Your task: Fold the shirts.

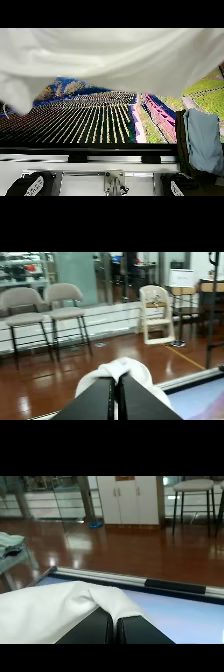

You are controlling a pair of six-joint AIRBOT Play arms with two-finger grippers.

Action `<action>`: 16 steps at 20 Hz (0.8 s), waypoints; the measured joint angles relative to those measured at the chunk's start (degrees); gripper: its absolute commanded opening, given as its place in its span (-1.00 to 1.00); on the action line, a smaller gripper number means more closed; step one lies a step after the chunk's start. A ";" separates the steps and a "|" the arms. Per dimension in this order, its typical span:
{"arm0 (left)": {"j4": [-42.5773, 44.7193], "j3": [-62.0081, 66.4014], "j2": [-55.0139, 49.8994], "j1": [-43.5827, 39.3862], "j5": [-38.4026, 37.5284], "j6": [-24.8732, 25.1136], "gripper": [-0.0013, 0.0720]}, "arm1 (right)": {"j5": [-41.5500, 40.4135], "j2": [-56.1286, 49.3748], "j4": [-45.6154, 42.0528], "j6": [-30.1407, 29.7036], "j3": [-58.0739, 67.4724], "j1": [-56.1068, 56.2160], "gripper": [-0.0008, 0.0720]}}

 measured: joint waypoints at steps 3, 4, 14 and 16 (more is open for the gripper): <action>7.50 0.66 1.07 0.04 -4.39 -3.30 -0.86 | 9.22 1.31 -3.93 4.83 0.83 -0.13 -0.80; 9.09 -0.07 1.07 0.04 -6.64 -3.96 -0.86 | 13.68 0.94 -5.27 6.80 0.83 -0.15 -0.80; 13.09 -35.52 -7.74 0.02 -15.10 -5.79 -0.86 | 11.43 -11.76 -5.49 13.99 -33.42 -0.09 -0.79; 11.43 -40.44 -12.50 0.02 -11.32 -5.81 -0.86 | 0.98 -18.80 -1.88 14.08 -37.53 -0.07 -0.79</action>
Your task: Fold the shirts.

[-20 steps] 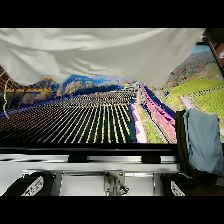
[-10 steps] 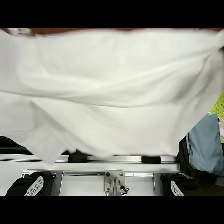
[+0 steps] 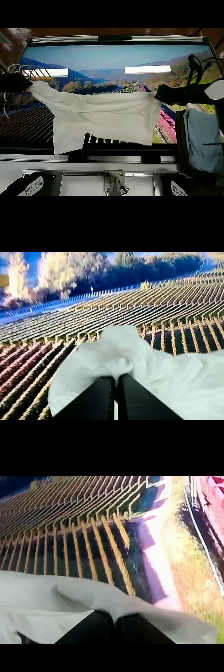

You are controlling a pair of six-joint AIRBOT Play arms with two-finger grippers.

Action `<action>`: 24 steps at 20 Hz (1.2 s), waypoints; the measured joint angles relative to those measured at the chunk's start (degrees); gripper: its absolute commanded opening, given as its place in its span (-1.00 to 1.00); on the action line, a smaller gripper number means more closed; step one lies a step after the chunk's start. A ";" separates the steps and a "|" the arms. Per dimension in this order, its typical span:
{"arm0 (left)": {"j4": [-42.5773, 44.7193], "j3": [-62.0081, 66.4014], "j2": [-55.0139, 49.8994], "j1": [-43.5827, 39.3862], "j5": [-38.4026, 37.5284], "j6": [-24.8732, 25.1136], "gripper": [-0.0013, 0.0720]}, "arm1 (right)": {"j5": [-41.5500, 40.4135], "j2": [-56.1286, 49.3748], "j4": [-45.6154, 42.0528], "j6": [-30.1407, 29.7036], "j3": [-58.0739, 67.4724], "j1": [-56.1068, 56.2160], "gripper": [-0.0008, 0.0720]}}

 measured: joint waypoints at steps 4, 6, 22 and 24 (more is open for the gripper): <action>-7.06 -3.98 -10.01 -0.02 9.62 -0.02 -0.86 | -17.68 -11.96 10.91 -0.70 -2.36 0.00 -0.79; -10.82 -4.70 -14.43 -0.28 13.38 -0.07 -0.82 | -22.03 -16.22 15.56 -2.10 -2.73 0.00 -0.24; -2.25 -4.07 -20.83 15.93 -12.20 0.57 0.82 | 19.02 -8.33 5.84 -17.16 0.74 -20.39 0.61; -1.97 -7.98 -21.22 16.59 -11.76 2.80 0.82 | 20.76 -7.87 5.62 -17.42 -0.50 -20.44 0.61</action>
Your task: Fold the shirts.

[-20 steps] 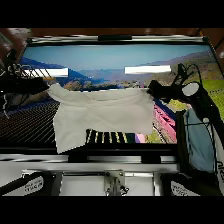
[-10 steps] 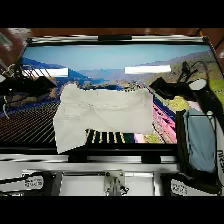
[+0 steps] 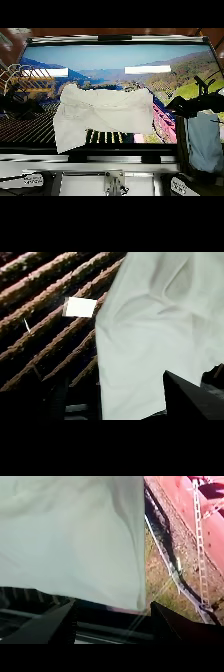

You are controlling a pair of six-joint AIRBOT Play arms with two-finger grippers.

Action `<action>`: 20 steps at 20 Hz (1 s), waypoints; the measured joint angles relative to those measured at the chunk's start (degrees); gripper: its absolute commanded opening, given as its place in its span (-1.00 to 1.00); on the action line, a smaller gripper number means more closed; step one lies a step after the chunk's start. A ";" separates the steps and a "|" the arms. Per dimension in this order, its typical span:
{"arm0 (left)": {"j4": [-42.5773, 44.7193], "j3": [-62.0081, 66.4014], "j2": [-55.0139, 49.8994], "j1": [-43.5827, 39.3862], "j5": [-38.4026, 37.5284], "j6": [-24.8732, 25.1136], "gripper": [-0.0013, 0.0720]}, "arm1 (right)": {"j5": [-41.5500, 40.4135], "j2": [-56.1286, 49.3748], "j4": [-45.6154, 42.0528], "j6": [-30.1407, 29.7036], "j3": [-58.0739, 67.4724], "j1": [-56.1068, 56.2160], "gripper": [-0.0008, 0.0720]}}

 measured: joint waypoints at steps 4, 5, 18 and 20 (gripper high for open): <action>-1.40 -4.50 -2.38 -0.04 2.84 4.85 0.81 | -0.81 0.37 0.57 -0.20 -1.05 1.66 0.61; -1.84 -4.96 -3.04 -0.26 3.76 5.75 0.78 | -1.27 0.35 0.81 -0.22 -1.16 1.90 0.61; -4.98 -5.81 -8.74 -5.75 11.32 12.81 -0.86 | -0.07 -0.28 -1.31 1.77 -3.32 2.58 0.88; -5.33 -4.68 -8.76 -5.95 10.12 13.20 -0.86 | 1.79 -1.27 -1.84 1.77 -6.91 2.67 0.88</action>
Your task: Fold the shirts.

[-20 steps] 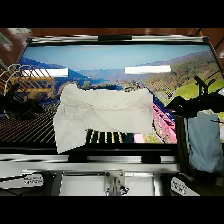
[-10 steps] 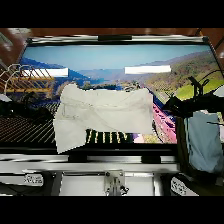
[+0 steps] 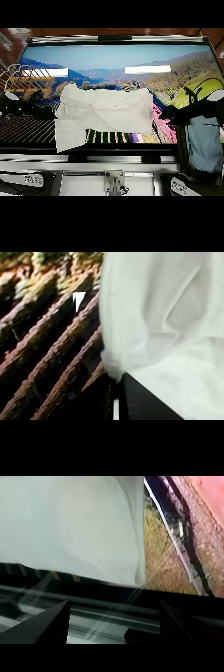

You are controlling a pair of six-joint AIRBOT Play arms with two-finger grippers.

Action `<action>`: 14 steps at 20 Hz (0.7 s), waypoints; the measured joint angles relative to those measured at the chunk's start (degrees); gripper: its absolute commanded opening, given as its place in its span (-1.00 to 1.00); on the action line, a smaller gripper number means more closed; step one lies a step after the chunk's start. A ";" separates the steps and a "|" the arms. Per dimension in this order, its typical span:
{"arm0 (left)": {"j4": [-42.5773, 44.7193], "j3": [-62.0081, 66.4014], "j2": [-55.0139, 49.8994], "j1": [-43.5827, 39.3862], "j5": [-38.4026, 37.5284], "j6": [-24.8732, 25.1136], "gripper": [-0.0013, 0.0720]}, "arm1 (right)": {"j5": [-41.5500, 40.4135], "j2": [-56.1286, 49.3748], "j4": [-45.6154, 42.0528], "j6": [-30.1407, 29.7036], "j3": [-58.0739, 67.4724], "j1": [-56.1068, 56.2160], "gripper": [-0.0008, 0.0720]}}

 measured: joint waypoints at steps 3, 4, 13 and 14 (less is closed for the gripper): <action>-0.63 2.32 0.28 -0.17 -2.80 0.26 -0.86 | -1.49 -1.97 0.50 -1.20 -5.20 1.79 0.88; -0.81 2.97 0.35 -0.24 -3.89 0.39 -0.86 | -2.82 -2.89 0.66 -1.60 -6.19 2.73 0.88; -1.29 4.98 1.62 -0.24 -11.10 0.52 -0.86 | -9.94 -10.36 4.24 -3.06 -8.76 8.31 0.36; -1.38 5.07 1.77 -0.22 -11.37 0.52 -0.86 | -10.80 -10.62 4.13 -3.08 -8.83 8.63 -0.19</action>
